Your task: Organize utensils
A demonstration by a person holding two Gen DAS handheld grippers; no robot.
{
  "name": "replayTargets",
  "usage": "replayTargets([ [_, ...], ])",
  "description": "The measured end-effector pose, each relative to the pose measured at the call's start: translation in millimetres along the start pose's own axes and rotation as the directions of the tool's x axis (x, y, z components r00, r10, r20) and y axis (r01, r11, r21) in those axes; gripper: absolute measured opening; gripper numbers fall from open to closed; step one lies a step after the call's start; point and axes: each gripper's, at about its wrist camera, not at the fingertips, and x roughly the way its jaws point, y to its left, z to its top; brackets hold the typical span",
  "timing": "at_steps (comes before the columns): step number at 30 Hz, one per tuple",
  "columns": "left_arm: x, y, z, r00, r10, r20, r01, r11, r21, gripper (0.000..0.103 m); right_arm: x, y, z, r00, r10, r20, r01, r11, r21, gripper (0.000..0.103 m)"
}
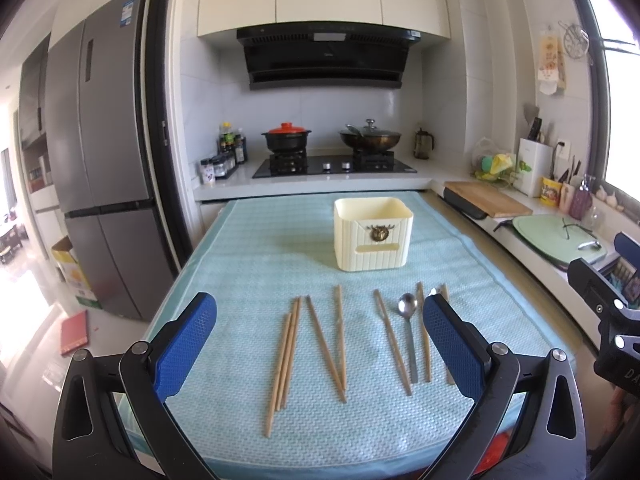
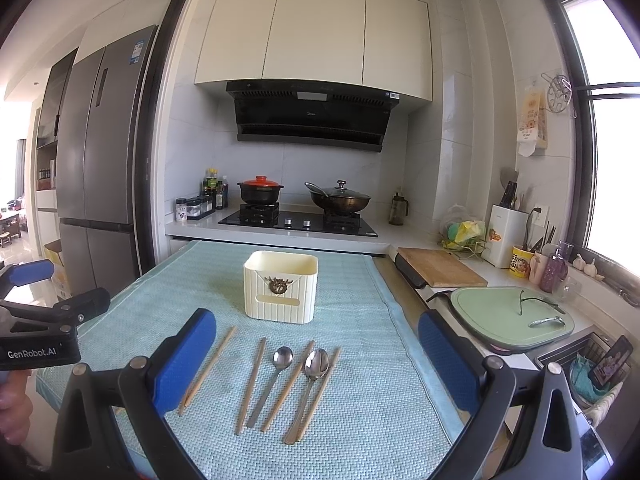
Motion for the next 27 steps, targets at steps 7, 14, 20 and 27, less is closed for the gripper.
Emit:
replayTargets([
  [7, 0.7, -0.3, -2.0, 1.0, 0.001, -0.002, -0.001, 1.0, 0.01, 0.103, 0.2, -1.1, 0.8, 1.0, -0.007, -0.004, 0.007, 1.0, 0.004, 0.103],
  [14, 2.1, -2.0, -0.1, 1.0, -0.029, -0.005, 0.029, 0.999, 0.017, 0.103, 1.9, -2.5, 1.3, 1.0, -0.009, -0.007, 0.009, 1.0, 0.009, 0.103],
  [20, 2.1, -1.5, 1.0, 0.999, -0.038, -0.007, 0.038, 0.999, 0.009, 0.103, 5.5, -4.0, -0.7, 1.0, -0.011, -0.015, 0.012, 1.0, 0.016, 0.103],
  [27, 4.3, -4.7, -2.3, 0.999, -0.036, -0.022, 0.037, 0.998, 0.043, 0.103, 12.0, -4.9, -2.7, 1.0, -0.015, -0.026, 0.016, 1.0, 0.014, 0.103],
])
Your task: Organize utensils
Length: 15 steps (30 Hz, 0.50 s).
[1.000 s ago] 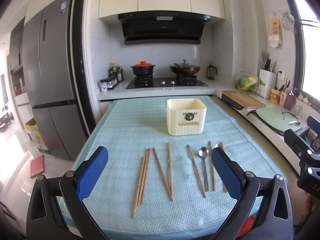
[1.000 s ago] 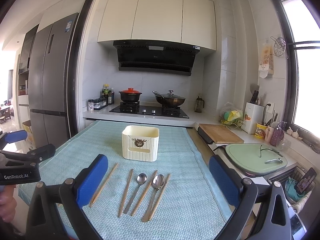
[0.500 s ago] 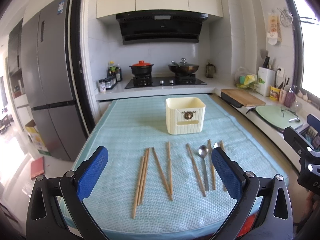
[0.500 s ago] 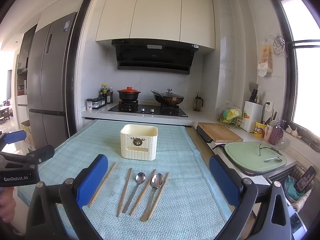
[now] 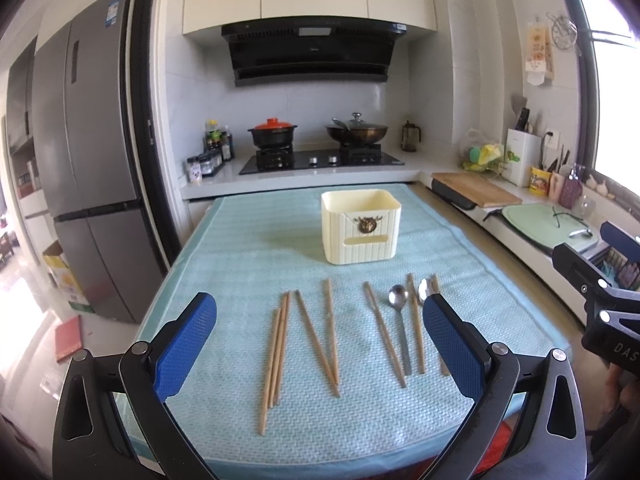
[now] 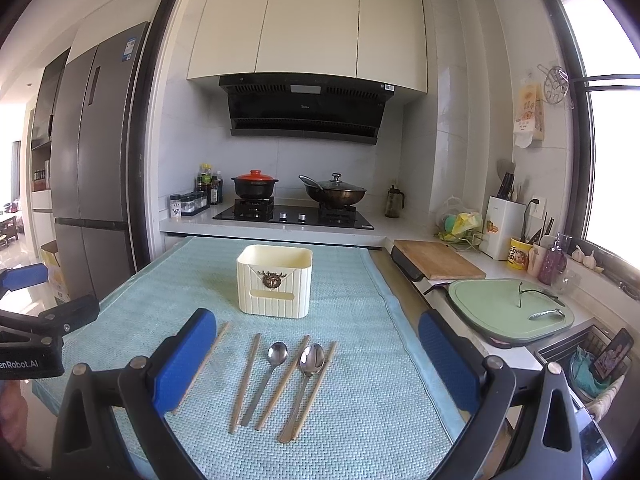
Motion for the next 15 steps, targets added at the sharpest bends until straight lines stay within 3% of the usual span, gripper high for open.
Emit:
replayTargets([
  [15, 25.7, 28.1, -17.8, 0.991, -0.058, -0.117, 0.045, 0.992, -0.116, 0.103, 16.3, -4.2, -8.0, 0.999, -0.007, -0.037, 0.007, 1.0, 0.005, 0.103],
])
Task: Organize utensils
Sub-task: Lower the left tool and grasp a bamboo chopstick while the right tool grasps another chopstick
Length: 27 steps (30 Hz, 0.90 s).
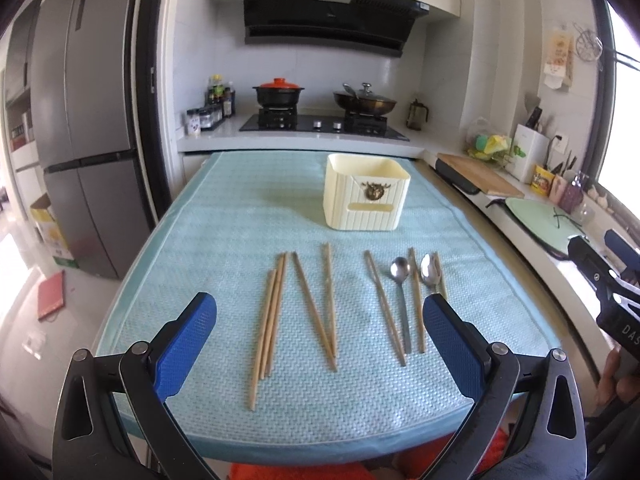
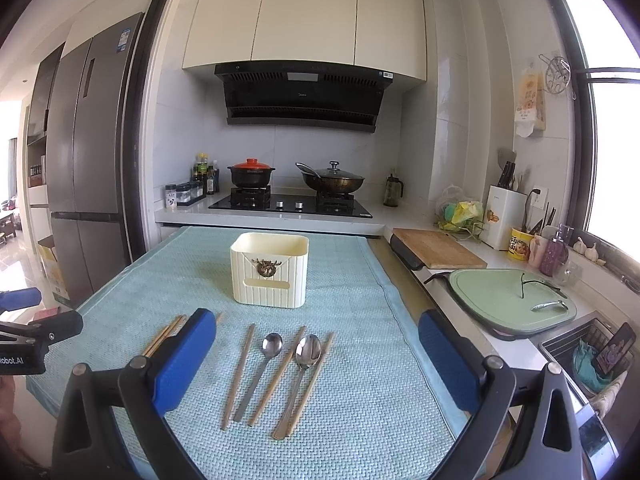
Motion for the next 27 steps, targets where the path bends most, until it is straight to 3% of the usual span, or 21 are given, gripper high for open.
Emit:
replayTargets([
  [7, 15.7, 12.2, 6.1, 0.999, 0.041, 0.015, -0.041, 0.999, 0.011, 0.103, 15.9, -9.2, -3.2, 1.0, -0.012, -0.022, 0.013, 1.0, 0.013, 0.103],
  [14, 74.9, 45.8, 10.5, 0.996, 0.059, -0.067, -0.058, 0.998, 0.019, 0.103, 70.3, -25.4, -28.4, 0.99, -0.027, -0.14, 0.034, 0.998, 0.05, 0.103],
  [19, 133.6, 60.6, 5.4, 0.988, 0.08, -0.13, -0.073, 0.996, 0.051, 0.103, 113.8, -30.4, -55.7, 0.967, -0.014, -0.256, 0.028, 0.998, 0.053, 0.103],
  [23, 181.9, 66.7, -1.6, 0.975, 0.116, -0.192, -0.097, 0.99, 0.106, 0.103, 142.7, -29.5, -72.4, 0.944, 0.042, -0.328, -0.012, 0.996, 0.092, 0.102],
  [27, 218.4, 79.7, -8.7, 0.956, 0.142, -0.255, -0.12, 0.988, 0.101, 0.102, 166.8, -25.9, -83.0, 0.92, 0.075, -0.385, -0.035, 0.993, 0.11, 0.09],
])
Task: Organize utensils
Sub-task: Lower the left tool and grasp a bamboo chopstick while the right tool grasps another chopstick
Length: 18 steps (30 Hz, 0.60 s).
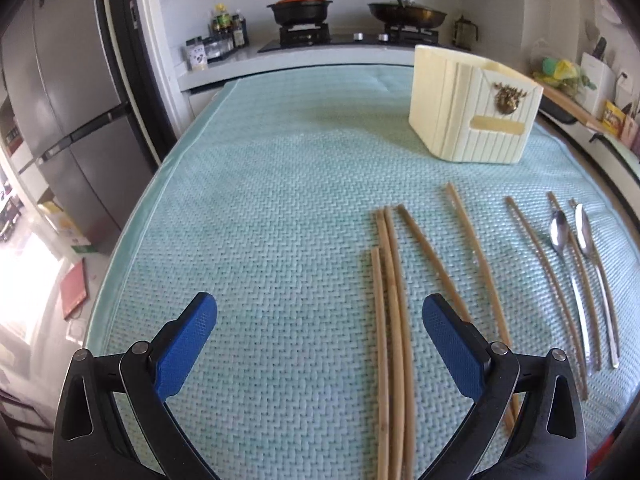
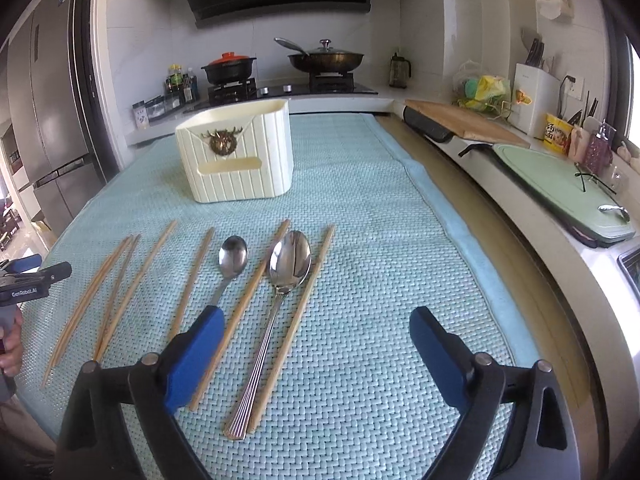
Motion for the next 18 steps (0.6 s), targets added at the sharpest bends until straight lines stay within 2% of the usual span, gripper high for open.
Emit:
replayTargets([
  [1, 6.0, 0.5, 0.4, 1.0, 0.007, -0.012, -0.007, 1.0, -0.003, 0.102, 5.0, -0.1, 0.3, 1.0, 0.005, -0.014, -0.005, 1.0, 0.004, 0.088],
  [9, 35.8, 0.1, 1.3, 0.997, 0.041, -0.066, -0.039, 0.999, 0.031, 0.103, 20.6, 0.4, 7.6, 0.999, 0.009, -0.045, -0.009, 1.0, 0.009, 0.088],
  [11, 37.4, 0.5, 1.9, 0.998, 0.016, -0.067, -0.015, 1.0, 0.022, 0.103, 23.9, 1.2, 10.2, 0.999, 0.009, -0.048, -0.009, 1.0, 0.008, 0.088],
  [14, 41.5, -0.8, -0.2, 0.995, 0.044, -0.087, -0.04, 0.998, 0.047, 0.103, 29.7, 1.1, 12.3, 0.998, 0.011, -0.055, -0.01, 1.0, 0.012, 0.088],
  [18, 39.9, 2.0, -2.5, 0.995, 0.019, -0.096, -0.015, 0.999, 0.048, 0.102, 42.6, -0.2, 10.8, 0.996, 0.01, -0.088, -0.009, 1.0, 0.021, 0.086],
])
